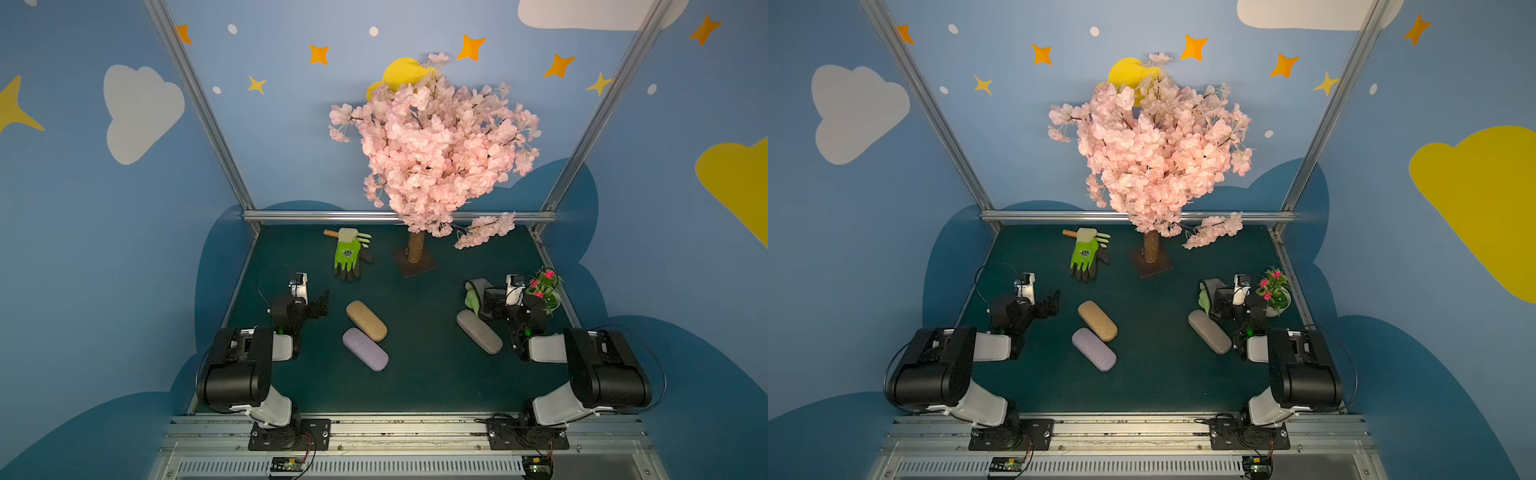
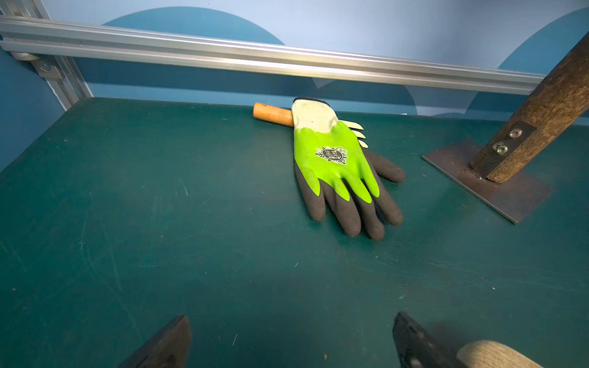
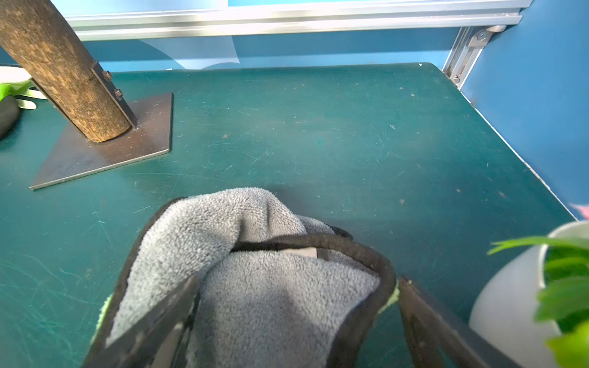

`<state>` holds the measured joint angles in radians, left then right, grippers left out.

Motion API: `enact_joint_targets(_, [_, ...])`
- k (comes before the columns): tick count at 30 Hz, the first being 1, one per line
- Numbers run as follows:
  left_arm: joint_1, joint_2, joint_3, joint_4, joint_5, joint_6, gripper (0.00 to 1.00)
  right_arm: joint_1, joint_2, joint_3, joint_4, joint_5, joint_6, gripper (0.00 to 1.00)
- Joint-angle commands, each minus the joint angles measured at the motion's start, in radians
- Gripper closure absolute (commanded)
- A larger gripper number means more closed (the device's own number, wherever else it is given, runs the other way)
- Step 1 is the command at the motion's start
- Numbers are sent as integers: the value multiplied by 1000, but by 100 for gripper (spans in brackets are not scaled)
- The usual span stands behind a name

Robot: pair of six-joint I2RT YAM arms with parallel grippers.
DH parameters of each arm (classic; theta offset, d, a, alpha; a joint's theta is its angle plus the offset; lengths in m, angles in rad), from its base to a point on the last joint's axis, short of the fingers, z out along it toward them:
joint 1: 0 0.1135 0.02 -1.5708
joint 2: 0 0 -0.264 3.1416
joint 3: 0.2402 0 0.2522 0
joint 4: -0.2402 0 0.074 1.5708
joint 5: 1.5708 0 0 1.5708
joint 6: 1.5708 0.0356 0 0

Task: Wipe the eyeglass case
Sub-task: Pick up the eyeglass case from the center of the board.

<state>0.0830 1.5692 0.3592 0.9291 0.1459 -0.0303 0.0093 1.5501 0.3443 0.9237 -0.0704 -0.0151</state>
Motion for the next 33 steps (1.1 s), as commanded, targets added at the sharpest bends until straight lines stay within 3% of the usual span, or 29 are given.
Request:
enact_joint_targets(1, [3, 7, 13, 4, 35, 13, 0, -3, 11, 23, 28, -8, 7, 3])
enact_joint_targets(23, [7, 6, 10, 10, 12, -1, 0, 8, 5, 26, 20, 28, 8, 3])
enact_joint_targets(25, [-13, -51, 12, -29, -133, -20, 0, 35, -59, 61, -97, 120, 4, 3])
enact_joint_targets(28, [-52, -230, 41, -230, -253, -12, 0, 61, -197, 201, -454, 170, 10, 3])
enact_joint_targets(33, [-131, -448, 139, -500, -495, -147, 0, 89, -278, 463, -927, 253, 227, 3])
